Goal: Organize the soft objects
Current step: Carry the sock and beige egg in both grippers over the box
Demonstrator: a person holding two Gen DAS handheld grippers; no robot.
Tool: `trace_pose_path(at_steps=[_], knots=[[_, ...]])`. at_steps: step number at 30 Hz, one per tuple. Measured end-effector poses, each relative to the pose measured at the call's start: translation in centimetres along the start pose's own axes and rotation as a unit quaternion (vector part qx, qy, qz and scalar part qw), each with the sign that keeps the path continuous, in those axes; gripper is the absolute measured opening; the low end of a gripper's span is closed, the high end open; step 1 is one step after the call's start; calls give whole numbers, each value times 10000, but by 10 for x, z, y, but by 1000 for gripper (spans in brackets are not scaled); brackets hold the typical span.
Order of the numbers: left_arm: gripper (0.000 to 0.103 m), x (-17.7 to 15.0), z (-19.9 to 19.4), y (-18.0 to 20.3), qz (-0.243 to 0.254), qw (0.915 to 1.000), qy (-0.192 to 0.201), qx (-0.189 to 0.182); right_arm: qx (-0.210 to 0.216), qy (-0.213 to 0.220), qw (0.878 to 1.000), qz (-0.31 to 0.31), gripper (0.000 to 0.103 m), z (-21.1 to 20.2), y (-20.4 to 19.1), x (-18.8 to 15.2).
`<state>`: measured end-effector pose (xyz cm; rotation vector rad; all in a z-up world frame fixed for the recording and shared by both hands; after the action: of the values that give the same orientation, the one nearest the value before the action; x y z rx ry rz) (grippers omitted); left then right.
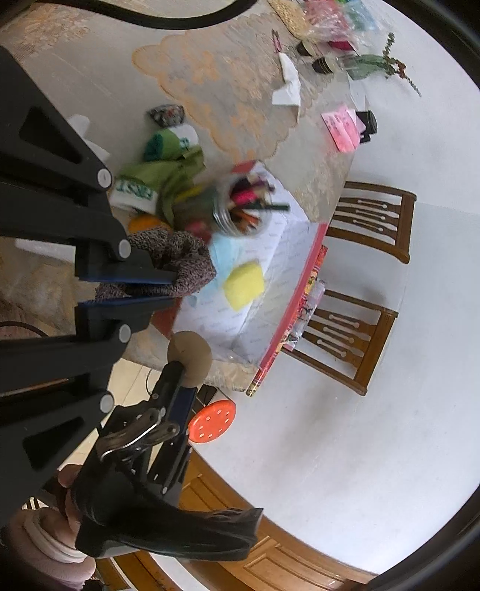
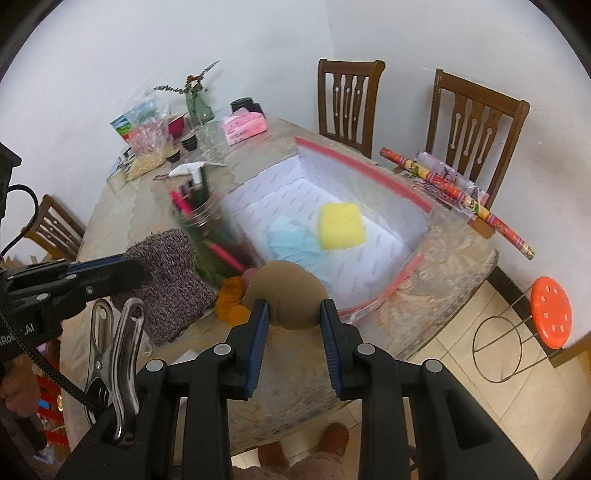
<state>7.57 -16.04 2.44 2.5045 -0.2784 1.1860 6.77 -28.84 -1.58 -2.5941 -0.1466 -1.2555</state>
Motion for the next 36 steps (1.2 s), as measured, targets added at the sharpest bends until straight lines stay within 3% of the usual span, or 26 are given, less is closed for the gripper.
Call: trace_pose_path(at_steps=[20,36], knots=[[6,38,91,45,39,9999,-63,123,87,58,9999,-26,30,37,77,38],[6,17,151,35,-333,9975,-478,397,300,-265,9991,-125,30,83,98,37]])
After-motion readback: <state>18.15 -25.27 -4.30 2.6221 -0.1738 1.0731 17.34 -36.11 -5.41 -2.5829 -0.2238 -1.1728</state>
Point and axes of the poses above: each gripper's, at about its wrist camera, not at the fingertips, and z roughly the way its jaws point, y to its right, x to its top, the point moved 6 cm from there along z, roughly the way its jaws point, and after that the axes turned 14 degrees about y, right-handed, at the moved point
